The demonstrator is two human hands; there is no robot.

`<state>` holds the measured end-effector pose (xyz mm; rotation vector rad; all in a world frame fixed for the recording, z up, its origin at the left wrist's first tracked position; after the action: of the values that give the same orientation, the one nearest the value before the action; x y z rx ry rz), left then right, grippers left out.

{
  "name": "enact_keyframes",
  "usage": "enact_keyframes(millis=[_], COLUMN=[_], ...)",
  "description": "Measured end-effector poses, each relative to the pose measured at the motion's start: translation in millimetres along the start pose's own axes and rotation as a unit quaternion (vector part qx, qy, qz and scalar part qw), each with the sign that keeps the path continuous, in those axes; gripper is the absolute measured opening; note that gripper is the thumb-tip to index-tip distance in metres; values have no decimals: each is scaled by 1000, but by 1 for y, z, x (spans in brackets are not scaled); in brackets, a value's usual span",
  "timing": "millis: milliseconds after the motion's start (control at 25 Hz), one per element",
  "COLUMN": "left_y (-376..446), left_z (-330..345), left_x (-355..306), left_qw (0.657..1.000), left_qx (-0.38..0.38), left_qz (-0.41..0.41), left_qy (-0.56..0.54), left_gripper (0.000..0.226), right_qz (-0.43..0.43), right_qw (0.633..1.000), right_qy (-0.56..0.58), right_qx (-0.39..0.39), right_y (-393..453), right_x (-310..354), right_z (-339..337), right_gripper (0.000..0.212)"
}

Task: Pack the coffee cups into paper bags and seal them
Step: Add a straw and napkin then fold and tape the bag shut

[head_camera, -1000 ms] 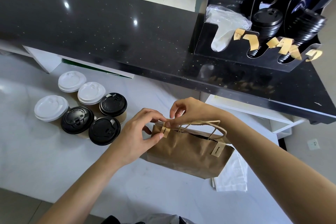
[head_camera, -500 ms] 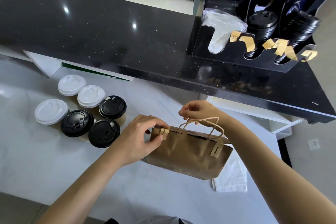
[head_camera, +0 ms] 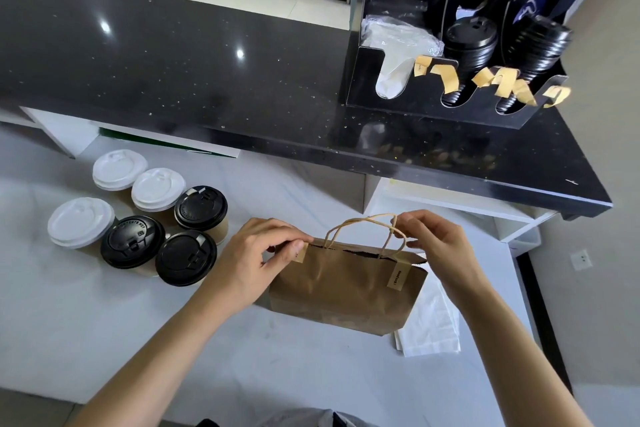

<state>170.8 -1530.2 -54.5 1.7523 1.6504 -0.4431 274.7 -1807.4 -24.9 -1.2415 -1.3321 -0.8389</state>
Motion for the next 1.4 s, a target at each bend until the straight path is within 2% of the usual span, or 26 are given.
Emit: enact_keyframes(millis=[240,320,360,480,560,720,1000,1200,1400], left_y=[-1,-3,-6,-19,-27,-42,-66,-74,-78], left_z=[3,5,6,12,17,27,39,52,53], left_x=[-1,0,0,4,8,11,11,4,-10], left_qw=[1000,999,998,991,987,974,966,945,946], left_qx=[-14,-18,-13,19,27,66,79,79,53], left_qz=[5,-6,-22,-75,-99,-138,-174,-213,-215], left_qy=[-4,-26,-51,-109,-126,-167,-176,-236,-238], left_gripper=[22,25,31,71,87,100,76,66,57], right_qz=[-24,-28,-26,-12,1,10,12,10,-3], right_qw=[999,999,998,997,994,992,994,995,996], right_qy=[30,40,48,80,106,123,96,42,47], right_qx=[-24,-24,-20,7,20,28,46,94,82], right_y=[-30,-38,-42,-54,-60,-72,-95,-102,-96], right_x=[-32,-46,-52,-68,-77,-92,-115,-120,-112], right_z=[-7,-8,-8,-7,-7,-3,7,11,6], right_gripper=[24,37,46,75,79,80,94,83,80])
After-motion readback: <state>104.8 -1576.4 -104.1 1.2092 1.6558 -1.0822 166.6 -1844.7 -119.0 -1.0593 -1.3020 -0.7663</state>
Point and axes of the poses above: each hand's wrist, its own y-axis towards the middle knuckle, its own z-axis out of the palm, x = y × z, the point moved 2 cm from there along y, towards the middle knuckle, and after that the axes turned 8 degrees about y, right-handed, at the moved point
